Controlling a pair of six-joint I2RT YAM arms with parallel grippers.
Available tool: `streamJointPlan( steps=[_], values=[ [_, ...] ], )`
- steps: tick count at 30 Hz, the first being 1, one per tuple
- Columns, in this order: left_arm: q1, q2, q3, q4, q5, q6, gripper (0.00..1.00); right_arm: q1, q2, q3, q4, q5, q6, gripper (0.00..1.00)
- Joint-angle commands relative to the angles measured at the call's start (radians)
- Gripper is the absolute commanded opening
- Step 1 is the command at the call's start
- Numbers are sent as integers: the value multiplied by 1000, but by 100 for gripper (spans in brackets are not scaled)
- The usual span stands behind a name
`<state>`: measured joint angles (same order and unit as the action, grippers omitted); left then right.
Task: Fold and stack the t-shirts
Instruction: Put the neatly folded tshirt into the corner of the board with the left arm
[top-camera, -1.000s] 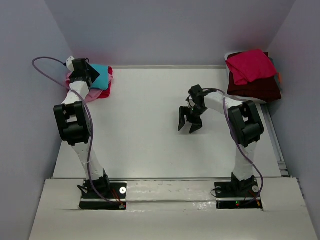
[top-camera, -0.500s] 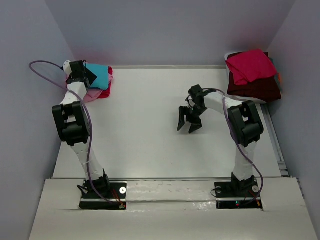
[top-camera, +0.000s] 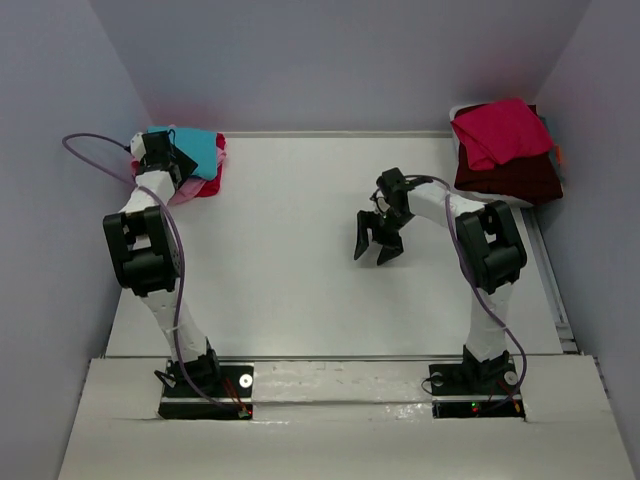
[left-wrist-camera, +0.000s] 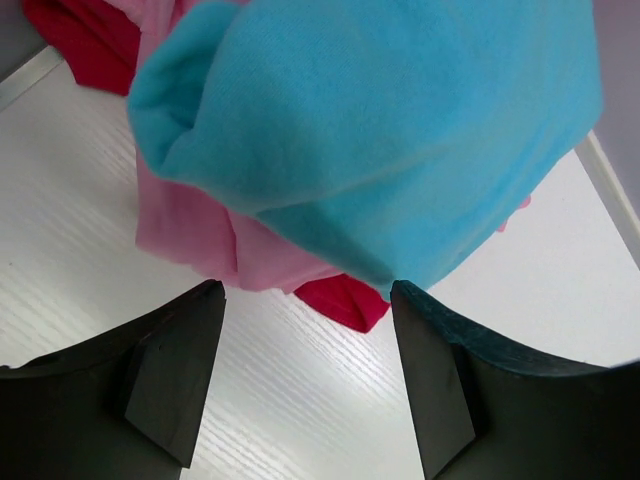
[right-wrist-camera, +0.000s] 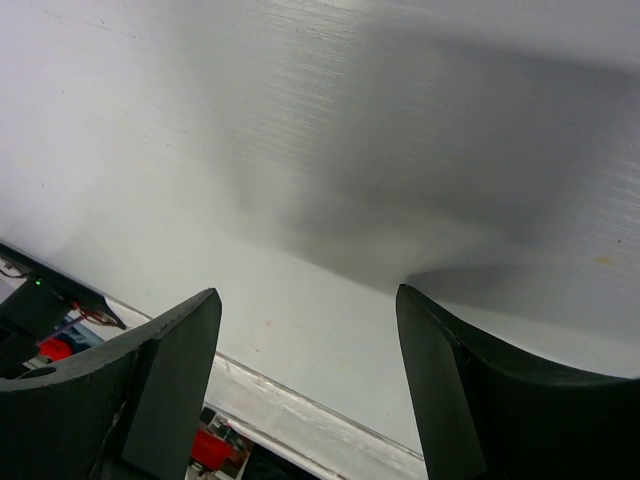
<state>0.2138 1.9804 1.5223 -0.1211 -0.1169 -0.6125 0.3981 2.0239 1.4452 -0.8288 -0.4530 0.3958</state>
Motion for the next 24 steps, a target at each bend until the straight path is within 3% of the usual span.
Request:
streamJointPlan(
  steps=[1, 6, 11, 19, 24],
  values=[
    [4, -172, -59, 37, 43, -1, 78, -7, 3, 47, 2, -10, 0, 77],
    [-16, -256, -54, 57, 158, 43, 78, -7, -5, 70, -4, -12, 5, 77],
    [-16, -235, 51, 48, 223, 65, 78, -7, -1, 89, -12, -10, 8, 77],
    [-16, 15, 312, 49, 296, 65, 78, -7, -31, 102, -36, 11, 18, 77],
    [4, 178, 387, 55, 318, 27, 78, -7, -50, 141, -87, 45, 18, 77]
  ],
)
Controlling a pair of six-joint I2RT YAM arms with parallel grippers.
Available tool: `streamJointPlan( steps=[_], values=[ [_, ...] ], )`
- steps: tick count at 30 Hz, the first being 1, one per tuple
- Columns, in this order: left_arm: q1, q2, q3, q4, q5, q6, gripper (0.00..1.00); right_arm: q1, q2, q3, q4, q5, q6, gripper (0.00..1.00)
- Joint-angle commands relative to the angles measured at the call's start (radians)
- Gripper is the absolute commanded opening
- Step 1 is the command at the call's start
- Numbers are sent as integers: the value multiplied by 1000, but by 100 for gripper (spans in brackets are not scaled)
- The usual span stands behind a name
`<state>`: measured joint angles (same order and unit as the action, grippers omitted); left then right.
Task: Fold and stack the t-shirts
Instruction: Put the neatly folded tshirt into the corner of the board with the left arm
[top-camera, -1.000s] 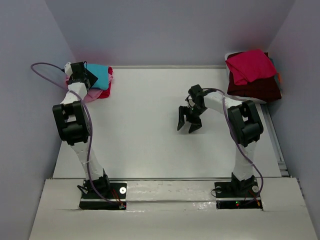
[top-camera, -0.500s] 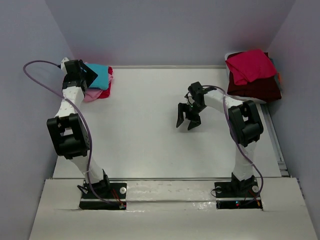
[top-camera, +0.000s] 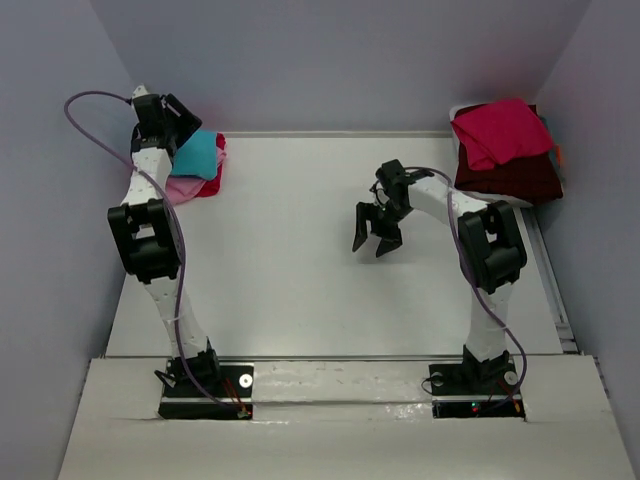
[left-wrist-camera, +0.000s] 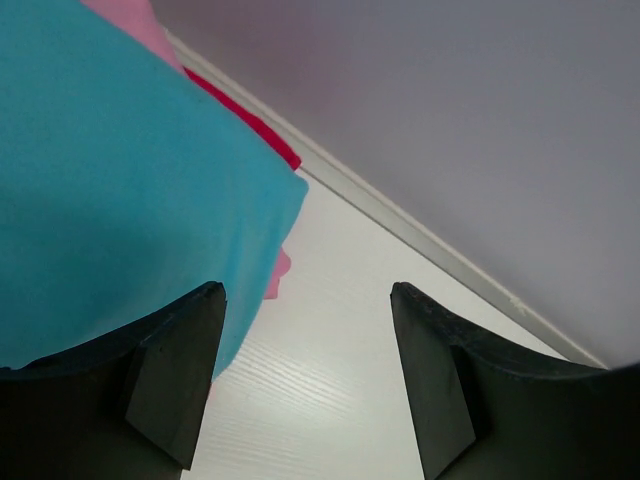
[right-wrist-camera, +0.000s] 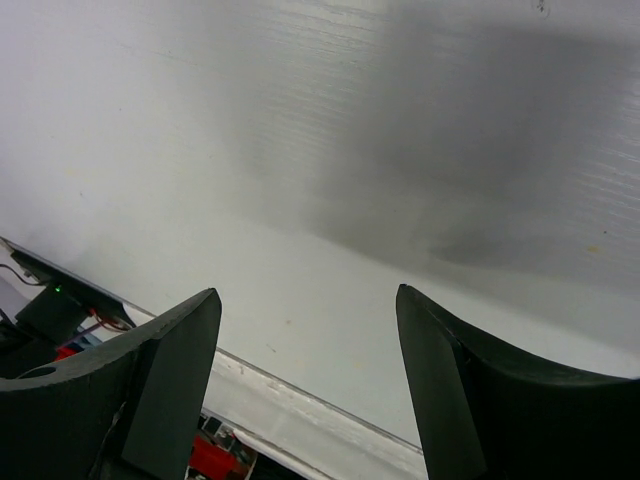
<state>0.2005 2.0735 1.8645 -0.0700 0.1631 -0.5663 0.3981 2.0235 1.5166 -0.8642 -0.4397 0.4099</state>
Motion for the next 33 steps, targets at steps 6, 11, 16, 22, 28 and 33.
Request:
streamJointPlan(
  steps=[6, 11, 16, 22, 28, 33],
  values=[
    [51, 91, -92, 48, -25, -38, 78, -7, -62, 79, -70, 58, 6, 77],
    [83, 74, -188, 93, -45, -43, 78, -7, -65, 56, -59, 58, 18, 77],
    [93, 97, -163, 85, -2, -12, 80, -7, -63, 69, -67, 59, 20, 77],
    [93, 25, -151, 101, 119, 22, 82, -7, -97, 112, -75, 95, 29, 77],
    [39, -107, -114, 47, 199, 51, 82, -7, -129, 159, -72, 142, 35, 78],
    [-56, -229, -128, -42, 208, 86, 84, -7, -184, 152, -30, 156, 40, 82]
  ],
)
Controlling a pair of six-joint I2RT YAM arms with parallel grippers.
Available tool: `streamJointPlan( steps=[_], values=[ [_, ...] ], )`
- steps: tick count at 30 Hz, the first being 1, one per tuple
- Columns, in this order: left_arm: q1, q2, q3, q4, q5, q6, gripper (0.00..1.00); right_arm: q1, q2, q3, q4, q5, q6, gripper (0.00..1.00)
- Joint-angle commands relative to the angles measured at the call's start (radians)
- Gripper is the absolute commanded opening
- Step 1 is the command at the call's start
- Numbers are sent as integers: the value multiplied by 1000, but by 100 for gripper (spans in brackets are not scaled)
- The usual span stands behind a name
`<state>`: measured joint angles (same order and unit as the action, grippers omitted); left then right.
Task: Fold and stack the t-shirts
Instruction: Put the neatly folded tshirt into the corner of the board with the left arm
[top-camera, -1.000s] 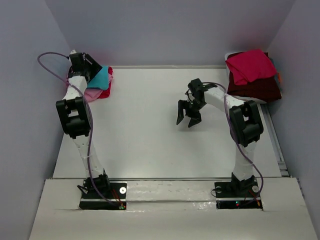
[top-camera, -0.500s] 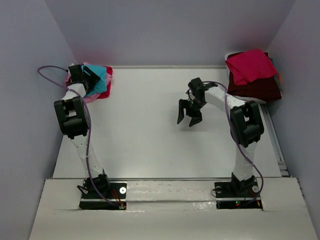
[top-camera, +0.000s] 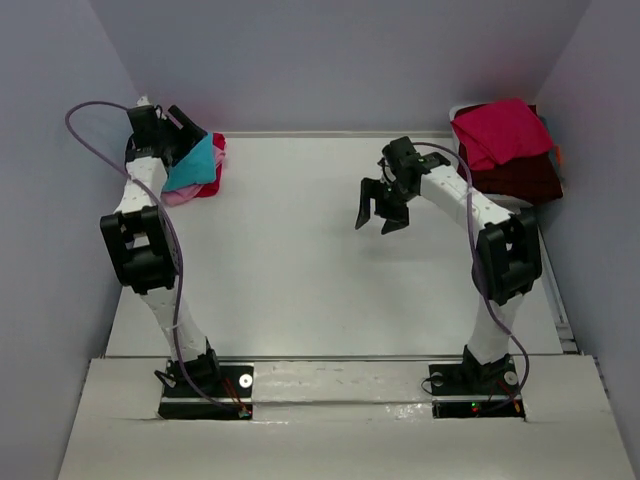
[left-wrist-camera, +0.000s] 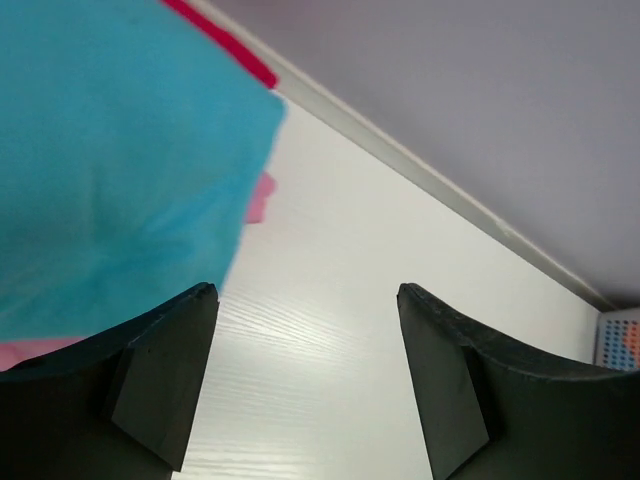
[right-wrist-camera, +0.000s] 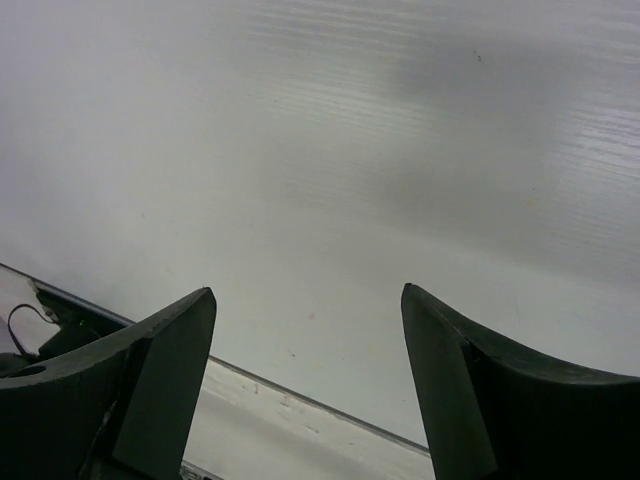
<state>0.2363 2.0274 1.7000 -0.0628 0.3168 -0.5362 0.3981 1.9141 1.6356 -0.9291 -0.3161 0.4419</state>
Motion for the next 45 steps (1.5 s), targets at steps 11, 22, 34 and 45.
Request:
streamJointPlan(
  steps=[11, 22, 34, 45],
  values=[
    [-376, -401, -209, -161, -36, 105, 93, -7, -181, -5, 101, 89, 35, 100],
    [-618, -460, -361, -229, -258, 94, 99, -7, -253, -118, 190, 114, 104, 100],
    [-769, -254, -177, -384, -486, 137, 99, -7, -227, -146, 217, 152, 144, 100],
    [-769, -237, -207, -341, -513, 231, 99, -7, -239, -140, 214, 213, 158, 100]
  ],
)
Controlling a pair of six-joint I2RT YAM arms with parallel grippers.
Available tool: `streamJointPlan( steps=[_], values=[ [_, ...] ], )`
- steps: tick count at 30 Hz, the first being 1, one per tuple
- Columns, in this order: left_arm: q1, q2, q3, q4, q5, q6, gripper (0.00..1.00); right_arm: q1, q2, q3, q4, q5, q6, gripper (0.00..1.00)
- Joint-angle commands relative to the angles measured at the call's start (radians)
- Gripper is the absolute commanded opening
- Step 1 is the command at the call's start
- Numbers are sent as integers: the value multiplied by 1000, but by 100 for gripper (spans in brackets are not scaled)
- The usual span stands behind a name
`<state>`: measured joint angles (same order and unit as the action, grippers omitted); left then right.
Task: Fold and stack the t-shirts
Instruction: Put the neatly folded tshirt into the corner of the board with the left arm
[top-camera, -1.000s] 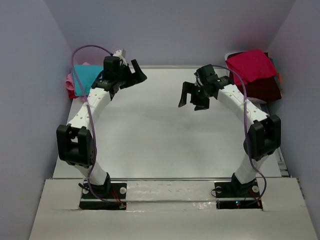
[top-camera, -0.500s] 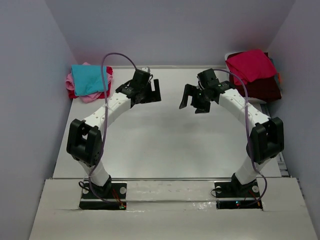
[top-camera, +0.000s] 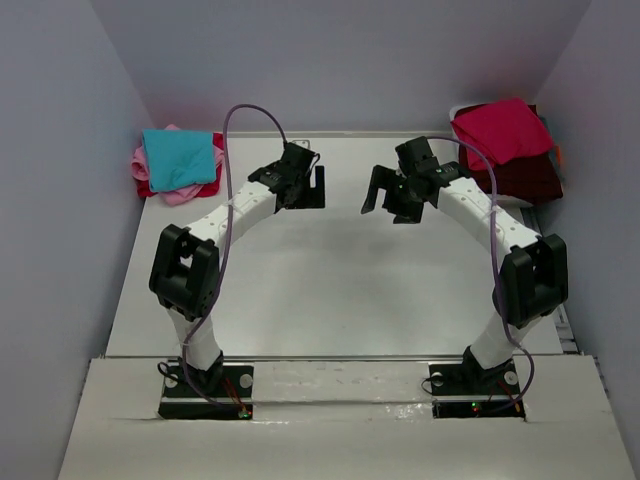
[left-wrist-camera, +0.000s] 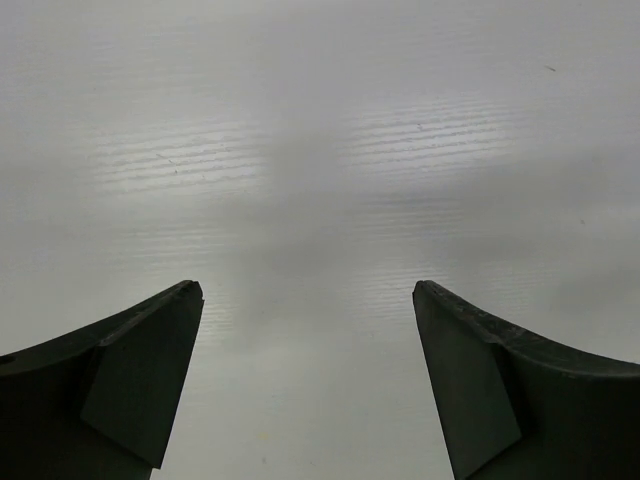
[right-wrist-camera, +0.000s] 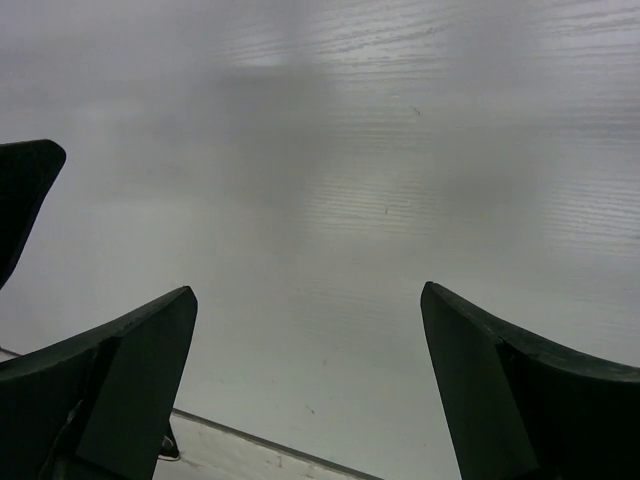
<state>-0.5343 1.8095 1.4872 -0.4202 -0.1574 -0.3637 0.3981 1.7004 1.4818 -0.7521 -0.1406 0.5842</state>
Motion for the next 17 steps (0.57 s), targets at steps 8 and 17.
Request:
streamJointPlan(
  steps=[8, 17],
  values=[
    [2, -32, -2, 31, -13, 74, 99, -7, -27, 12, 43, 39, 28, 100],
    [2, -62, -39, 41, -18, 95, 99, -7, -34, 21, 28, 62, 31, 100]
  ],
)
